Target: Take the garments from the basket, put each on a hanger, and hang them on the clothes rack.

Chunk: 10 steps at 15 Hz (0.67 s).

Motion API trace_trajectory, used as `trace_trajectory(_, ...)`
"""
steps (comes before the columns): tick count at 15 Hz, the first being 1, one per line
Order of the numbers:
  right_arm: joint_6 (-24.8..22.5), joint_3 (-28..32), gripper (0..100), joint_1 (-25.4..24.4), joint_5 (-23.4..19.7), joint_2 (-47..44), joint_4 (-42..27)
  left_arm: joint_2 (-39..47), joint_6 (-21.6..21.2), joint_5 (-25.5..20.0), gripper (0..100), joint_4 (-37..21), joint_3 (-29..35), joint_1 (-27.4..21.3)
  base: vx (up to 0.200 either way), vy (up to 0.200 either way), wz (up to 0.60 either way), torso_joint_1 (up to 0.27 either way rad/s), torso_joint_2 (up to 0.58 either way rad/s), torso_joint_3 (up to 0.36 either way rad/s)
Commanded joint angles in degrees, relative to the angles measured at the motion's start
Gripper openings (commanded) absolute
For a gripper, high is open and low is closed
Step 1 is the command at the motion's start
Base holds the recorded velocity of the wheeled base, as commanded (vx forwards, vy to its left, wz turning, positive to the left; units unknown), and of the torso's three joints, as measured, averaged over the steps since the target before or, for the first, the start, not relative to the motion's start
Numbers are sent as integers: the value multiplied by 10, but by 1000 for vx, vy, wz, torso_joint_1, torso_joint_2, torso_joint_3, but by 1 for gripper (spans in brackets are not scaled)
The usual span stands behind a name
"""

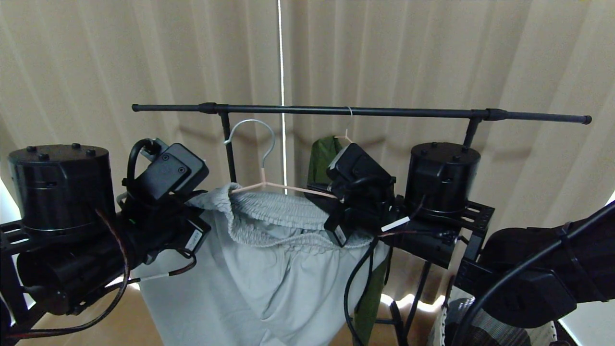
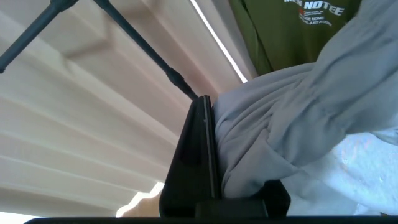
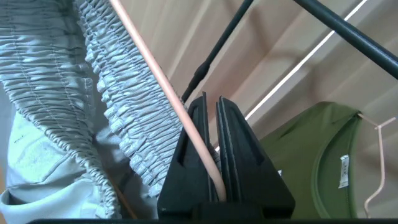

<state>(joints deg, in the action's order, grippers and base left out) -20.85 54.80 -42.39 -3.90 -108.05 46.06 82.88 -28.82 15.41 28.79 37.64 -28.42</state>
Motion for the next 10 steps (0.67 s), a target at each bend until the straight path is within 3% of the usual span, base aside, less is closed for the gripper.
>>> trace_trajectory(1, 0, -1, 0, -2, 0, 3, 1, -2, 0, 0, 0, -1, -2, -1, 0, 0, 0, 0, 0, 0)
trace_trajectory(2, 1, -3, 0, -2, 0, 5, 2, -4, 0, -1, 100, -1, -5, -1, 0, 0, 0, 0, 0, 0)
trace_trajectory(4, 1, -14, 0, 0, 1, 10, 3, -11, 0, -5, 100, -1, -6, -1, 0, 0, 0, 0, 0, 0)
trace_trajectory(6, 2, -36, 0, 20, 20, 28, 3, -27, 3, -37, 100, -1, -7, -1, 0, 0, 0, 0, 0, 0)
trace_trajectory(10, 4, -70, 0, 71, 43, 70, 2, -96, 58, -60, 100, -2, -24, 0, 0, 0, 0, 0, 0, 0)
